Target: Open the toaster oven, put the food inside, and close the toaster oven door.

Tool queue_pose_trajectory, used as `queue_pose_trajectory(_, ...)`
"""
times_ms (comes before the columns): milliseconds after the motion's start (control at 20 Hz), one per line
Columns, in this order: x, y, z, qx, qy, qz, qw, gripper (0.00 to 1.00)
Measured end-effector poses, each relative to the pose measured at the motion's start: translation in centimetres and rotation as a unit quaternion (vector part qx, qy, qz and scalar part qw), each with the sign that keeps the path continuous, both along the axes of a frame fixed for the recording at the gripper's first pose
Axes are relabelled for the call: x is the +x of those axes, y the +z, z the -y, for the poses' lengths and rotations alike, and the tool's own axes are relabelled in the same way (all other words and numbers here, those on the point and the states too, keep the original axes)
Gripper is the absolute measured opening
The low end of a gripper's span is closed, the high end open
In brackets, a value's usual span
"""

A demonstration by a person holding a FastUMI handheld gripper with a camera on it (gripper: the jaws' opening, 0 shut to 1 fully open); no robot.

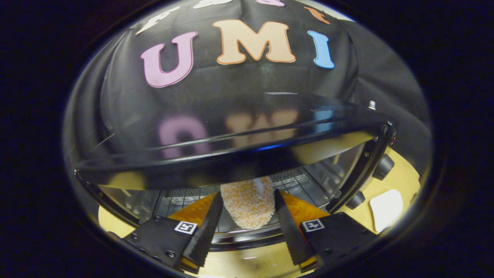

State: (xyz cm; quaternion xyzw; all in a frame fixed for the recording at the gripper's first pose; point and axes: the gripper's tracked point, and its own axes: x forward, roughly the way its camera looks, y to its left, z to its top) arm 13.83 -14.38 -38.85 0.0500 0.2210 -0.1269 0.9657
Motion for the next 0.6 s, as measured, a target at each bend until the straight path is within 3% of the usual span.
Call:
queue_pose_trajectory(300,-6.0,3.5,0.3,-0.035,-0.004,0.031,0.999,0.99)
queue_pose_trajectory(400,-8.8,3.8,-0.6,-0.024,0.002,0.031,0.999,0.99)
queue_pose_trajectory(600,-14.8,2.8,-0.2,-0.063,-0.019,0.002,0.998,0.98)
